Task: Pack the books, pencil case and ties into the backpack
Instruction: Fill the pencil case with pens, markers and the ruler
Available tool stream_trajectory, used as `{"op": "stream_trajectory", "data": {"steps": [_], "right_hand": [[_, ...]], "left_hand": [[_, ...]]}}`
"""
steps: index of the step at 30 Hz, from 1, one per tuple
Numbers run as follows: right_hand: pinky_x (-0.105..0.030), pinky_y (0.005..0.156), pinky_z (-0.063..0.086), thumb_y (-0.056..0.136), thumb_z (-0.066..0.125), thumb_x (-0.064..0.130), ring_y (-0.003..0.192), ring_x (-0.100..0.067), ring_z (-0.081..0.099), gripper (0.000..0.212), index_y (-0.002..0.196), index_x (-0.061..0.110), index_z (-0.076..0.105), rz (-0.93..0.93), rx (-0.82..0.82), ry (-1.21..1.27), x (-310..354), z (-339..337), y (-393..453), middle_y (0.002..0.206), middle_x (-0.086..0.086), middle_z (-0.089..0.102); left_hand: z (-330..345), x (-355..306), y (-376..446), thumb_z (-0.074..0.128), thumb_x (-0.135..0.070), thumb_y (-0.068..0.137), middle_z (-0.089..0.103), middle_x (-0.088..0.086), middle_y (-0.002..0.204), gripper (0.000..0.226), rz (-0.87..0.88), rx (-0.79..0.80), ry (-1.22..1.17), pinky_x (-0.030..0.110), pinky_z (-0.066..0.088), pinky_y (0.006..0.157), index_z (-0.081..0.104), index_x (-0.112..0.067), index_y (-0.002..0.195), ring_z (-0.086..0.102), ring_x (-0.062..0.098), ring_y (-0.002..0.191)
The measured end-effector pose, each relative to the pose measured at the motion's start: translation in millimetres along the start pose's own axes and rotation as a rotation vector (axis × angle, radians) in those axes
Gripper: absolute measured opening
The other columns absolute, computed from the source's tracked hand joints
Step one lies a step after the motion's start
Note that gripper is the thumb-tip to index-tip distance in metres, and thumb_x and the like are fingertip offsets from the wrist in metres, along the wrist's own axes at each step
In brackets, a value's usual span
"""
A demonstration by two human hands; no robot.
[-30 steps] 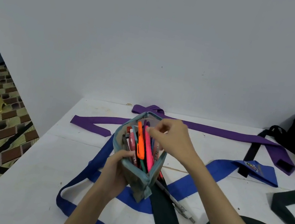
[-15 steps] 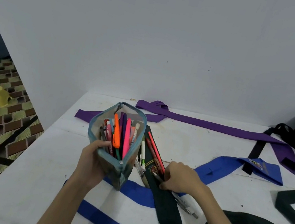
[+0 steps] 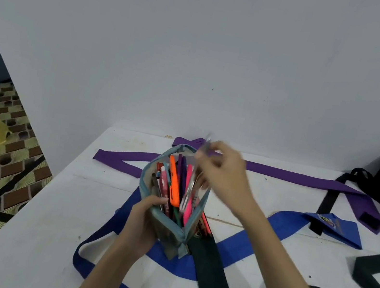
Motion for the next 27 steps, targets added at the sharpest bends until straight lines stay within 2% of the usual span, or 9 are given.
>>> {"op": "stream_trajectory", "data": {"steps": [2, 5, 8, 11, 13, 18, 22, 24, 27], "right_hand": [[-0.016, 0.047, 0.044, 0.093, 0.058, 0.024, 0.048, -0.007, 0.057, 0.017, 0.090, 0.008, 0.059, 0.054, 0.189, -0.342, -19, 31, -2, 0.069, -0.007, 0.064], [-0.019, 0.052, 0.042, 0.090, 0.061, 0.033, 0.053, -0.009, 0.053, 0.030, 0.090, 0.004, 0.066, -0.027, 0.173, -0.566, -24, 40, 2, 0.065, -0.006, 0.063], [-0.017, 0.054, 0.036, 0.090, 0.061, 0.032, 0.052, -0.004, 0.047, 0.023, 0.080, 0.012, 0.064, -0.115, 0.029, -0.432, -12, 27, 4, 0.056, 0.007, 0.053], [-0.024, 0.057, 0.043, 0.090, 0.059, 0.023, 0.051, -0.012, 0.049, 0.022, 0.074, 0.011, 0.064, -0.146, -0.175, -0.243, -10, -3, 7, 0.058, -0.003, 0.060], [-0.029, 0.062, 0.047, 0.090, 0.058, 0.021, 0.051, -0.013, 0.050, 0.022, 0.075, 0.007, 0.064, -0.072, -0.188, -0.221, -28, -11, 14, 0.061, -0.007, 0.062], [-0.025, 0.064, 0.045, 0.089, 0.061, 0.026, 0.067, -0.014, 0.056, 0.017, 0.080, 0.012, 0.062, 0.131, 0.191, -0.490, -93, 46, 11, 0.076, -0.003, 0.062], [-0.027, 0.065, 0.038, 0.092, 0.054, 0.036, 0.079, -0.019, 0.054, 0.025, 0.098, 0.012, 0.055, 0.048, 0.341, -0.922, -111, 94, -4, 0.092, -0.004, 0.060], [-0.027, 0.066, 0.035, 0.095, 0.047, 0.033, 0.084, -0.022, 0.057, 0.024, 0.101, 0.012, 0.056, -0.042, 0.279, -1.007, -107, 101, -6, 0.100, -0.005, 0.063], [-0.027, 0.065, 0.036, 0.094, 0.048, 0.030, 0.076, -0.021, 0.053, 0.019, 0.092, 0.013, 0.056, -0.047, 0.313, -1.047, -109, 103, -1, 0.090, -0.005, 0.062]], "left_hand": [[5, 0, -1, 0.070, -0.028, 0.047, 0.070, 0.010, 0.092, 0.052, 0.000, -0.004, -0.021, 0.039, 0.051, 0.078, 0.069, -0.016, 0.098, 0.068, 0.022, 0.082], [5, 3, -3, 0.070, -0.024, 0.052, 0.070, 0.012, 0.092, 0.050, -0.029, -0.015, -0.024, 0.040, 0.051, 0.077, 0.068, -0.014, 0.100, 0.068, 0.023, 0.082], [-5, 2, -5, 0.067, -0.023, 0.058, 0.069, 0.012, 0.093, 0.040, -0.039, -0.044, -0.052, 0.039, 0.050, 0.075, 0.070, -0.015, 0.097, 0.067, 0.025, 0.084], [-23, -8, -6, 0.068, -0.024, 0.058, 0.066, 0.013, 0.094, 0.042, 0.013, -0.102, -0.056, 0.039, 0.051, 0.074, 0.070, -0.016, 0.099, 0.065, 0.026, 0.087], [-38, -15, -7, 0.061, -0.022, 0.062, 0.067, 0.010, 0.089, 0.035, 0.045, -0.149, -0.070, 0.037, 0.051, 0.072, 0.069, -0.019, 0.096, 0.066, 0.023, 0.082], [-67, -31, -14, 0.061, -0.021, 0.063, 0.064, 0.011, 0.103, 0.041, 0.048, -0.247, -0.137, 0.043, 0.047, 0.087, 0.065, -0.024, 0.103, 0.059, 0.029, 0.100], [-71, -37, -21, 0.050, -0.021, 0.079, 0.061, 0.012, 0.104, 0.026, 0.014, -0.275, -0.160, 0.042, 0.045, 0.083, 0.059, -0.024, 0.103, 0.057, 0.029, 0.100], [-67, -37, -23, 0.058, -0.027, 0.068, 0.061, 0.013, 0.106, 0.035, -0.008, -0.251, -0.152, 0.042, 0.045, 0.082, 0.058, -0.025, 0.103, 0.056, 0.030, 0.101], [-72, -34, -26, 0.075, -0.029, 0.034, 0.062, 0.013, 0.106, 0.074, -0.033, -0.266, -0.086, 0.041, 0.047, 0.075, 0.058, -0.026, 0.106, 0.058, 0.030, 0.100]]}}
Point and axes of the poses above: each hand's wrist, its own y-axis towards the middle knuckle, its own z-axis out of the palm, x = y × z, the point moved 9 cm from there along y, towards the middle knuckle
